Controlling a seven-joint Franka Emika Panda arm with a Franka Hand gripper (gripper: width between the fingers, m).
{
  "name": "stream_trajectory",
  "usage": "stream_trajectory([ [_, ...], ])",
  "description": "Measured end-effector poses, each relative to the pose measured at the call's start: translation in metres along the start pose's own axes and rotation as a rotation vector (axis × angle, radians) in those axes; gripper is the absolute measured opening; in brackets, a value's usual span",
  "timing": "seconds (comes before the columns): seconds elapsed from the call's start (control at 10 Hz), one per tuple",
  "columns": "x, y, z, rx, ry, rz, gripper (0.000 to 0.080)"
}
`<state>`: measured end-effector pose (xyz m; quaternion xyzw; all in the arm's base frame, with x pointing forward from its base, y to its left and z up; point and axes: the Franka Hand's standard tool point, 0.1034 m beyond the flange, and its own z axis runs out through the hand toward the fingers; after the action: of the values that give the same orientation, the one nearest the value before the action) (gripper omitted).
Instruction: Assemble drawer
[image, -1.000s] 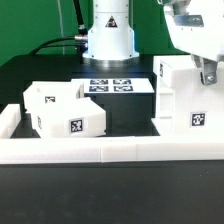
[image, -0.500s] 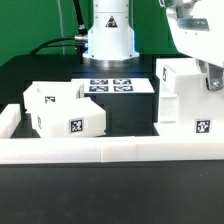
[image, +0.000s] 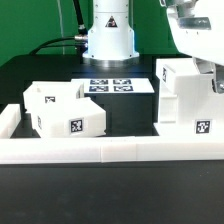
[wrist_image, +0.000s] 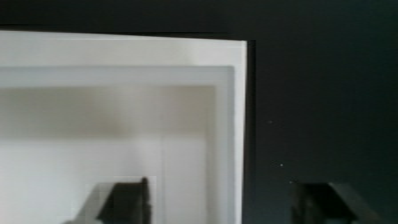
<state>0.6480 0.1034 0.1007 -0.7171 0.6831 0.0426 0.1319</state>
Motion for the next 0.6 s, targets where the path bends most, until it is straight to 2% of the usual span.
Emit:
stream_trajectory([
  [0.1, -0.001, 0.000, -0.001, 0.004, 0.001, -0.016, 0.0568],
  [0.2, -0.002, 0.002, -0.004, 0.012, 0.004, -0.051, 0.0568],
  [0.3, -0.003, 0.005, -0.010, 0.013, 0.004, -0.081, 0.0635],
  [0.5, -0.006, 0.012, -0.027, 0.021, 0.006, -0.178, 0.0646],
  [0.6, -0.005, 0.020, -0.038, 0.016, 0.008, -0.268, 0.0646],
])
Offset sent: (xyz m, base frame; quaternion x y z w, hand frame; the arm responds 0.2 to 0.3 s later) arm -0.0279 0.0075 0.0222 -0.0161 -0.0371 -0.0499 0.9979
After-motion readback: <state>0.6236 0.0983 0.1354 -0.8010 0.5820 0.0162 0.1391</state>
